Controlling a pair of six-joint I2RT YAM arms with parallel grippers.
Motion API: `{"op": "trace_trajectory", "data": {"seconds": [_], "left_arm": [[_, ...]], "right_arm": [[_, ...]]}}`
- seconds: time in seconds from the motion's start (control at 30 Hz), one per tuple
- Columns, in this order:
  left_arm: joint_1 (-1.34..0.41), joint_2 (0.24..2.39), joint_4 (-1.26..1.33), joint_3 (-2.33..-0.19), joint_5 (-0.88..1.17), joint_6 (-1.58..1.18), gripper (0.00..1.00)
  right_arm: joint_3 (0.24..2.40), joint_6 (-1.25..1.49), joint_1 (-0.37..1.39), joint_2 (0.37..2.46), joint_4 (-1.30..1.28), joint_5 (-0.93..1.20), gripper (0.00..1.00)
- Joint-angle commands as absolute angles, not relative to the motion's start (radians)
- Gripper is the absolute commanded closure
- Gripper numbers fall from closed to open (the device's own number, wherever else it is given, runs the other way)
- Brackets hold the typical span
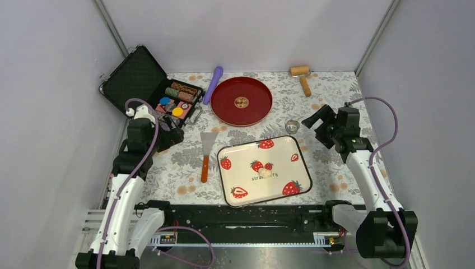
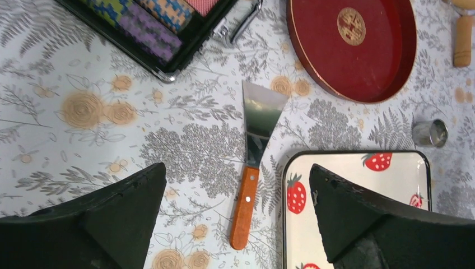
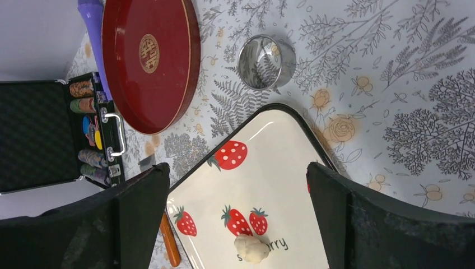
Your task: Roll out the dumpling wrappers from the dough
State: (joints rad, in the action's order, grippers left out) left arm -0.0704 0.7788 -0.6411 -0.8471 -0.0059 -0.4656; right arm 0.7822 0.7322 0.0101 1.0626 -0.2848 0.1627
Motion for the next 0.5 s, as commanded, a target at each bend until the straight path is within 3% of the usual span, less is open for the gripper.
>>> {"op": "trace_trajectory", "data": {"seconds": [0.0,0.27,0.47], "left_arm": [[-0.066,0.775,-0.612,-0.809,0.09,-0.512,0.01],[-0.065,0.813,-0.625,-0.777,0.192,-0.499,0.01],[-0.064,0.823,-0.646,-0.789,0.281,-0.379,0.01]], "right_arm": [[0.766,0.789,-0.026,1.073,-0.31,0.252,0.0],[0.78,0.659,-0.026,1.066,-0.411,0.219,0.01],[0.894,0.536,-0.025,1.174,-0.497,0.17,0.0]]}}
